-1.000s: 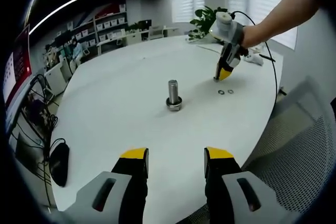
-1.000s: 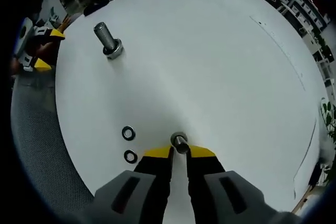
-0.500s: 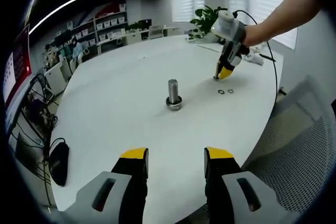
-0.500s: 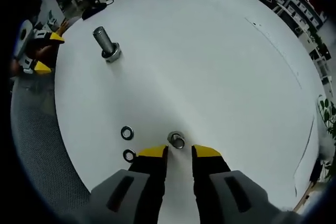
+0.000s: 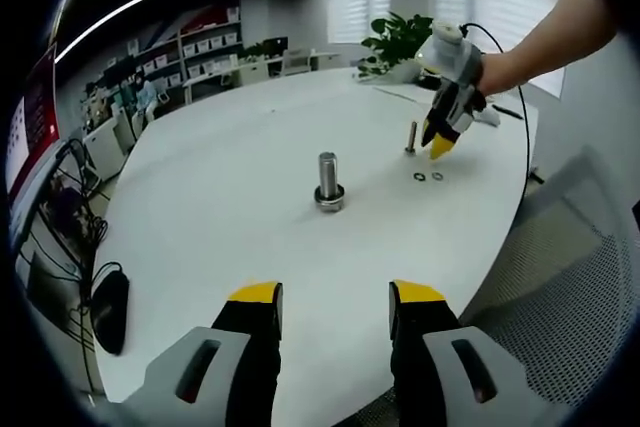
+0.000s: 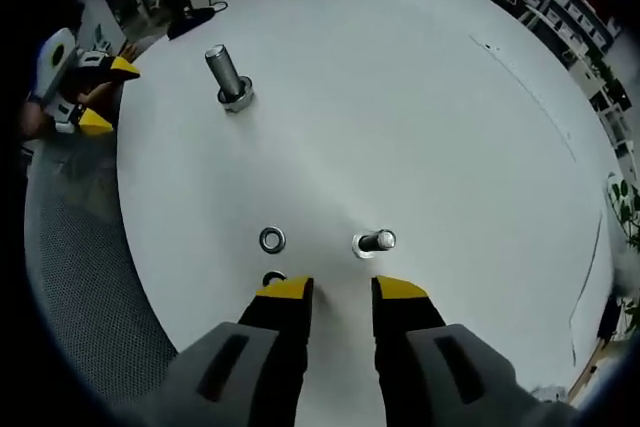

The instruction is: Place the washer onto the threaded stud by aligning its center hole with the stud, sliding it down to the base, and recovering from edge contact or off-axis alignment until the washer reaches the visible bottom stop.

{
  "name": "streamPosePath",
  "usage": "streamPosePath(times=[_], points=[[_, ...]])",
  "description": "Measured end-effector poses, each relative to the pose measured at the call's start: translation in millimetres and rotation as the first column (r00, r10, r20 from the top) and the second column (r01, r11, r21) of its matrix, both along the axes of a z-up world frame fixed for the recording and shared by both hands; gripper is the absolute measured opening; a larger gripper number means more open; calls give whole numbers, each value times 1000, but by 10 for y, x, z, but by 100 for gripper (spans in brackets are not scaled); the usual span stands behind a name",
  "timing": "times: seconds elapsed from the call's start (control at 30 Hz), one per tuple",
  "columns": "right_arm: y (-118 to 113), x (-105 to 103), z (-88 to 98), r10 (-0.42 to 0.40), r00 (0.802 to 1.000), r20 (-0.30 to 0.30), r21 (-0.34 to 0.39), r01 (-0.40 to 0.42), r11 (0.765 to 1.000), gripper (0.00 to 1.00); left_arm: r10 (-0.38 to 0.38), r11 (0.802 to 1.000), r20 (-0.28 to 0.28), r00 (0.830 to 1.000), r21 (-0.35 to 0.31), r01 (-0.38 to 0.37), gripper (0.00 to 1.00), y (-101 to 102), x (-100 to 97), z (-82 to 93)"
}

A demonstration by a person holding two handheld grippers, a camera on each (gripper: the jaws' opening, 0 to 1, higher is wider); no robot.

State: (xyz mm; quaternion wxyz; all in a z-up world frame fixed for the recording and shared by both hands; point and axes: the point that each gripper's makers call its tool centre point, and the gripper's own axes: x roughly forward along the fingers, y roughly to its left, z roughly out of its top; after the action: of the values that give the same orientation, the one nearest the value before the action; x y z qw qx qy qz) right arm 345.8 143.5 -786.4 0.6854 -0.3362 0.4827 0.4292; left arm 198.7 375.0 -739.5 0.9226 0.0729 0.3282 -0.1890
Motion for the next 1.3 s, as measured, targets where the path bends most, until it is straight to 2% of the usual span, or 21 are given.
streamPosePath(times=[0.47, 0.77, 1.13, 1.2, 1.23, 1.3], points=[[98, -234, 49, 21, 1000, -8, -2, -21, 1000, 30, -18, 1000, 7, 1000, 12, 18, 41, -18, 2, 5], [157, -398, -30, 29, 999, -36, -7, -29, 1000, 31, -24, 1000, 16, 1000, 7, 24, 41, -34, 3, 28], [140, -406, -117, 31, 999, -39, -19, -32, 999, 30, -34, 999, 21, 999, 20, 33, 41, -43, 0, 34], [127, -429, -157, 49, 998, -43, -37, -51, 998, 29, -27, 999, 17, 999, 19, 27, 41, -29, 0, 23], [154, -442, -145, 40, 998, -57, -16, -41, 999, 25, -26, 1000, 15, 1000, 19, 25, 41, -25, 0, 19], [143, -422, -149, 34, 998, -54, -23, -36, 999, 24, -25, 1000, 18, 1000, 19, 25, 41, -25, 7, 20]])
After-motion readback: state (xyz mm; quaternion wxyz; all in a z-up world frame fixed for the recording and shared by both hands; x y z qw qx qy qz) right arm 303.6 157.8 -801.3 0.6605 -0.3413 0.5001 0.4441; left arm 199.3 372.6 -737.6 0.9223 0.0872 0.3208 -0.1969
